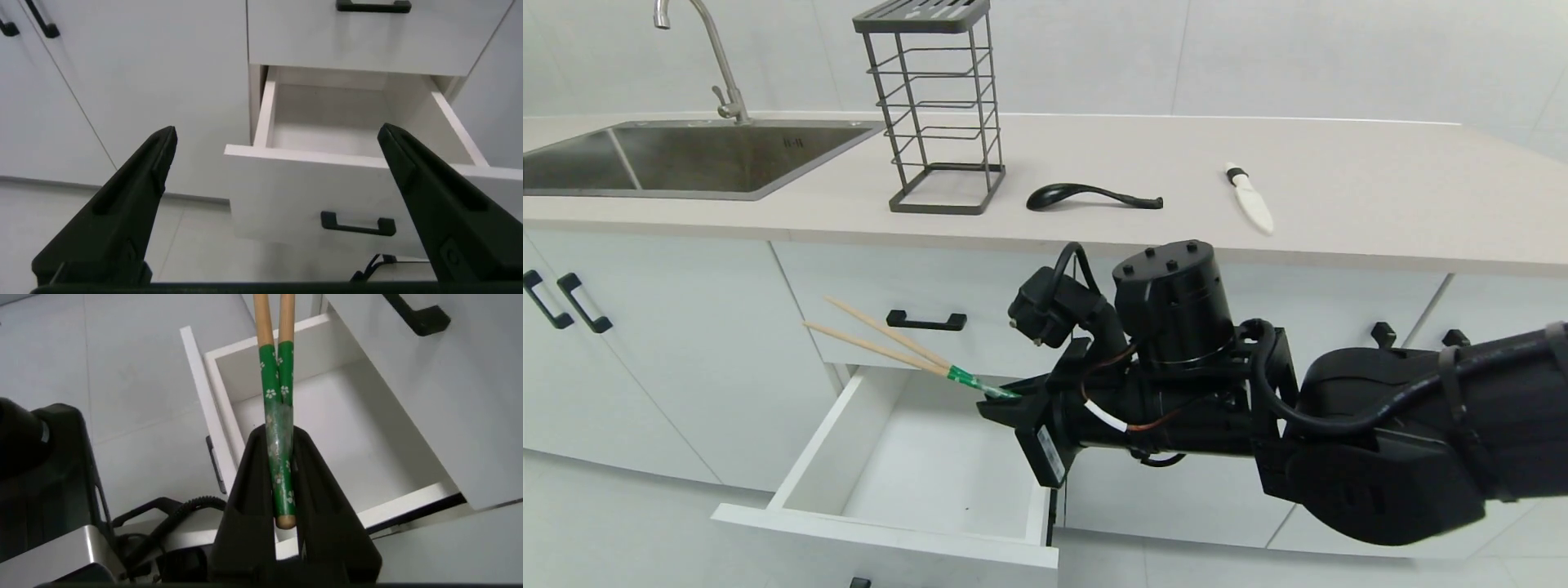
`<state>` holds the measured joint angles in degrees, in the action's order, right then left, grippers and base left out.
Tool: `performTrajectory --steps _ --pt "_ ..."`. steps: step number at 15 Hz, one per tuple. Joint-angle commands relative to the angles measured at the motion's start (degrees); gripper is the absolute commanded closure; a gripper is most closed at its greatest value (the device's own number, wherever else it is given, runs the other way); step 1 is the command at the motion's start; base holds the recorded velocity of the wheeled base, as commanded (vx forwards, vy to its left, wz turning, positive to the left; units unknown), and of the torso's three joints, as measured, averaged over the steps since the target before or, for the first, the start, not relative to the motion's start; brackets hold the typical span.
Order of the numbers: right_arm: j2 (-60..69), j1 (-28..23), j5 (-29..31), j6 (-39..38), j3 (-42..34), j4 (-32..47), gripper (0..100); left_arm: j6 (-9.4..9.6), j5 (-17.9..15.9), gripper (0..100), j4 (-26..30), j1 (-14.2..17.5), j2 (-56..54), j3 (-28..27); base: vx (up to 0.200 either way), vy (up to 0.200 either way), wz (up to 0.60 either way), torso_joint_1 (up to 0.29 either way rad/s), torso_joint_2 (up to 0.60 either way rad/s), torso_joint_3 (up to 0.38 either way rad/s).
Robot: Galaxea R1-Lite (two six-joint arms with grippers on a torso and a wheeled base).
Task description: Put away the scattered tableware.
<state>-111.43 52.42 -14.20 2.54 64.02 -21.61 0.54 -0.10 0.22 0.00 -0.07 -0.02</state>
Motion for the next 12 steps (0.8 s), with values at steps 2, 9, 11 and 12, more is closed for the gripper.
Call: performTrajectory --steps 2,9,11,12 --pt "-1.6 0.0 0.0 0.0 1.0 0.1 100 -0.01 0.0 0 0.0 0.0 0.1 0.0 0.0 0.0 0.0 -0.244 0.33 0.117" --pt "-2.4 0.0 -1.7 3.2 1.8 0.3 100 -0.01 0.0 0 0.0 0.0 0.1 0.0 0.0 0.0 0.0 -0.042 0.17 0.061" --pt "-3.1 -0.1 -2.4 4.4 2.8 1.4 100 -0.01 0.0 0 0.0 0.0 0.1 0.0 0.0 0.0 0.0 -0.001 0.01 0.025" --pt "-3.4 -0.1 -2.4 4.8 3.7 2.5 100 -0.01 0.0 0 0.0 0.0 0.1 0.0 0.0 0.0 0.0 0.0 0.0 0.0"
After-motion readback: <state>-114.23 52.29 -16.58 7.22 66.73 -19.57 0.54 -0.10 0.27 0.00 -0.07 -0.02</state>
